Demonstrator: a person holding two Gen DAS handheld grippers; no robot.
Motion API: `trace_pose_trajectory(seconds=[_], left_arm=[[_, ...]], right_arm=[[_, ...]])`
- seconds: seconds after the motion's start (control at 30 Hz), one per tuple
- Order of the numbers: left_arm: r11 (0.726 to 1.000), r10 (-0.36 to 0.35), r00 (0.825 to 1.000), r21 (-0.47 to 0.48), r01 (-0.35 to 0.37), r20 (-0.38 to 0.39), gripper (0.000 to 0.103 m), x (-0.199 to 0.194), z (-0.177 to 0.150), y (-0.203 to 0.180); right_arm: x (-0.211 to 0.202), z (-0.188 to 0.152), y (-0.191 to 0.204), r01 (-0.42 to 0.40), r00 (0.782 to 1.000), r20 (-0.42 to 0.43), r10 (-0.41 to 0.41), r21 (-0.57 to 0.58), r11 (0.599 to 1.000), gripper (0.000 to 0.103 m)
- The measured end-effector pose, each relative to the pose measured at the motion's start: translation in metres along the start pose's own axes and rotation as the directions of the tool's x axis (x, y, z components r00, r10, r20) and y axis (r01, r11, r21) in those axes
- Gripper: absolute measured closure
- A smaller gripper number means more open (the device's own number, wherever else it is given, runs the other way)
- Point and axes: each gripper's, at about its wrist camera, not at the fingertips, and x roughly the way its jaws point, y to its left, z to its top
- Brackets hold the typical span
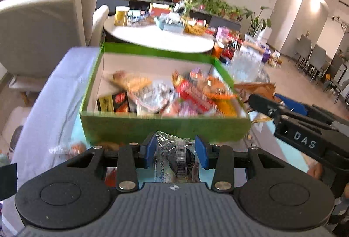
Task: Organize snacks
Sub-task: 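Carry the clear bag and brown wrapper into the green box and release both, then move both tools back to the remaining snacks beside the box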
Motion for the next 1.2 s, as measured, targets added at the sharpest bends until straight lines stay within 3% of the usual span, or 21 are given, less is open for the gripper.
trace_pose_trajectory(seconds=[0.2, 0.53, 0.93, 1.07, 1.2], left_arm=[[1.0, 0.028, 0.995, -0.012, -0.027, 0.1, 0.066, -0.002, 0.027, 0.007], [0.998, 0.057, 0.98, -0.009, -0.056, 0.189, 0.066, 0.032, 0.045, 0.006], [0.995, 0.092, 0.98, 0.021, -0.097, 0.175, 0.065, 0.061, 0.073, 0.029], [0.994, 0.099, 0.988, 0.03, -0.103, 0.122, 0.06, 0.075, 0.074, 0.031], [0.993, 0.105, 0.985, 0.043, -0.112, 0.137, 0.052, 0.072, 0.067, 0.034]], right_arm=[[0.021, 0.014, -0.002, -0.022, 0.999, -0.028, 0.024, 0.069, 0.997, 0.051], [0.04, 0.03, 0.006, -0.026, 1.0, 0.003, 0.026, 0.055, 0.998, 0.051], [0.082, 0.048, 0.009, -0.032, 0.999, -0.001, 0.032, 0.07, 0.997, 0.051], [0.101, 0.045, 0.012, -0.016, 0.999, -0.041, 0.019, 0.08, 0.997, 0.051], [0.104, 0.039, 0.009, 0.005, 0.998, -0.064, 0.001, 0.103, 0.995, 0.05]])
